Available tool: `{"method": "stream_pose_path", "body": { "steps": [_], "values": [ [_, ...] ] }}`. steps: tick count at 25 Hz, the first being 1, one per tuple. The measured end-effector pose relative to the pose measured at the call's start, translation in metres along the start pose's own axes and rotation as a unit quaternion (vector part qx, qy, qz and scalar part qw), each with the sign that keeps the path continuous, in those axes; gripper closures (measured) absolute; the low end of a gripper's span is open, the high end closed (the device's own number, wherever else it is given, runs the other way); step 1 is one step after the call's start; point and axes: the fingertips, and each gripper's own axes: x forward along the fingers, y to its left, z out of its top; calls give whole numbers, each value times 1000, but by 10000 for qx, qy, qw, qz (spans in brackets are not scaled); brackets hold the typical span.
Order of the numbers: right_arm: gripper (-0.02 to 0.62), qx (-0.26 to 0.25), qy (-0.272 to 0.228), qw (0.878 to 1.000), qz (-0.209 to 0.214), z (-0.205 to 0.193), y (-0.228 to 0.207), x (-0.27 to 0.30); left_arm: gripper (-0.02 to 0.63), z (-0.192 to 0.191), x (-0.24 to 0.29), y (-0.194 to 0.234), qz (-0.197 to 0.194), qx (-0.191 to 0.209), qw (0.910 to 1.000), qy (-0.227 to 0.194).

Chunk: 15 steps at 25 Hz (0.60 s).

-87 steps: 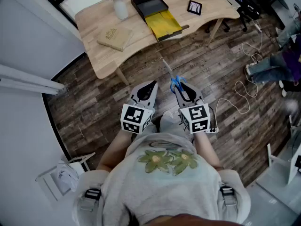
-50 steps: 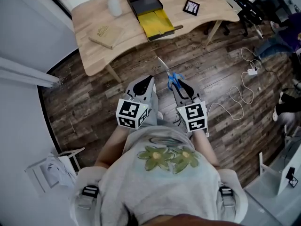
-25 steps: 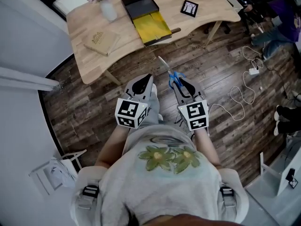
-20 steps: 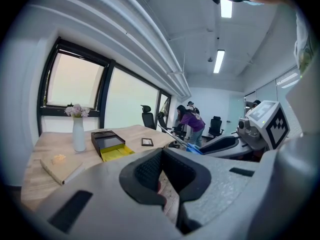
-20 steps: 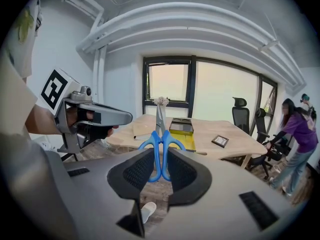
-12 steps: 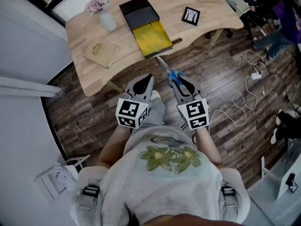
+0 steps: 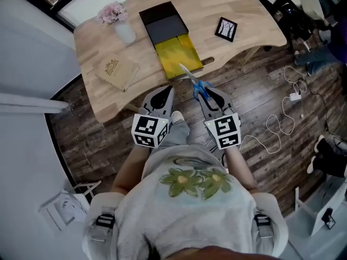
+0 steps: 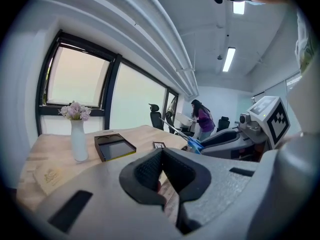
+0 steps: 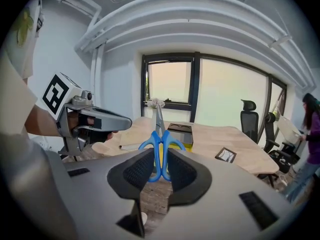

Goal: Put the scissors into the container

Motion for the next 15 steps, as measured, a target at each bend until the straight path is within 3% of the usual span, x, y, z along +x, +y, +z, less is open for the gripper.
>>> {"method": "stream_pose_path", "body": {
  "steps": [15],
  "values": [
    [512, -142, 187, 9997, 70, 31, -42, 77, 598, 27, 61, 75, 116, -198, 9997, -118]
  ]
}}
